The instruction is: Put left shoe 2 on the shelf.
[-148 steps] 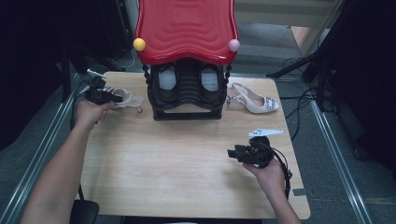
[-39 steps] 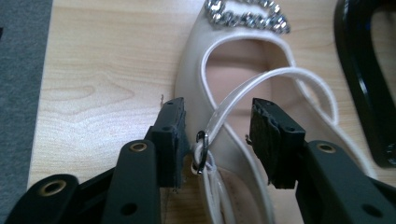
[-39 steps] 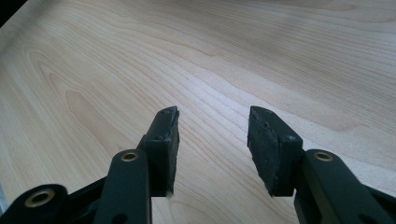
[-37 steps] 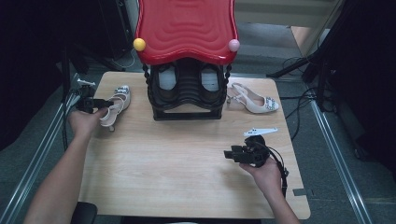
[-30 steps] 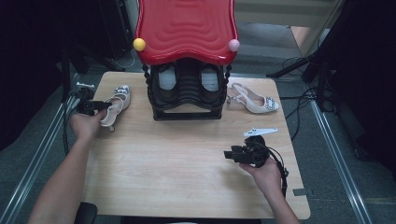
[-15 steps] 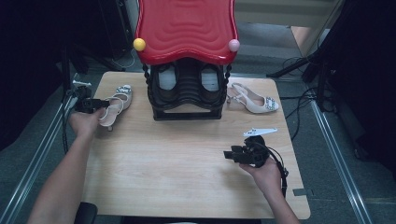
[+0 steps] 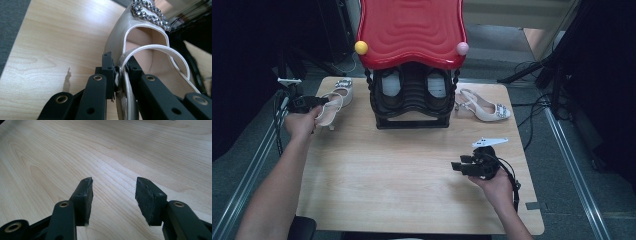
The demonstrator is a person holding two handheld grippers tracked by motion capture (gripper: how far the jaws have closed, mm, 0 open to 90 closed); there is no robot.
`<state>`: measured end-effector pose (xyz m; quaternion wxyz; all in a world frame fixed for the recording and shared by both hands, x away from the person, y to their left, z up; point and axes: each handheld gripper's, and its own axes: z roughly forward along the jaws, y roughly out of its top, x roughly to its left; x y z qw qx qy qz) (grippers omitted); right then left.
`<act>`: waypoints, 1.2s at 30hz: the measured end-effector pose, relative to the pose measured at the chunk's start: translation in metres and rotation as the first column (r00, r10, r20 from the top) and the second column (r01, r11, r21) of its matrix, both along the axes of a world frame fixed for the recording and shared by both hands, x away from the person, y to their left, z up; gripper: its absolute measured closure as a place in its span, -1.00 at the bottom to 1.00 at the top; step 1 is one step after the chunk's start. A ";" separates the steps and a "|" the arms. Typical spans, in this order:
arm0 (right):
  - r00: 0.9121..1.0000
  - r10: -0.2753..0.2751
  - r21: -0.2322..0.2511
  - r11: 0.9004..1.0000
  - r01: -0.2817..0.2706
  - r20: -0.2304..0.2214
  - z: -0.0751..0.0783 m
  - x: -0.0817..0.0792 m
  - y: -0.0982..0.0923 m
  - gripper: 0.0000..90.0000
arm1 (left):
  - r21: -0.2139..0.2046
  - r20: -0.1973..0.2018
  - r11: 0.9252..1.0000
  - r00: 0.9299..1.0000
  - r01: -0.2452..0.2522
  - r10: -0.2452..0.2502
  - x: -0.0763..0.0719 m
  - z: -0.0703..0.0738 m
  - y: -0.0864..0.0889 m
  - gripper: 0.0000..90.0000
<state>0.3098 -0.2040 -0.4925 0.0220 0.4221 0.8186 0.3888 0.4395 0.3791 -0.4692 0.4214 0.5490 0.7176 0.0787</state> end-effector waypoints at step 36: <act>1.000 0.015 0.008 1.000 -0.015 0.004 0.002 -0.001 0.001 0.10 | -0.050 0.164 0.998 0.986 0.024 -0.015 0.017 0.144 -0.036 0.81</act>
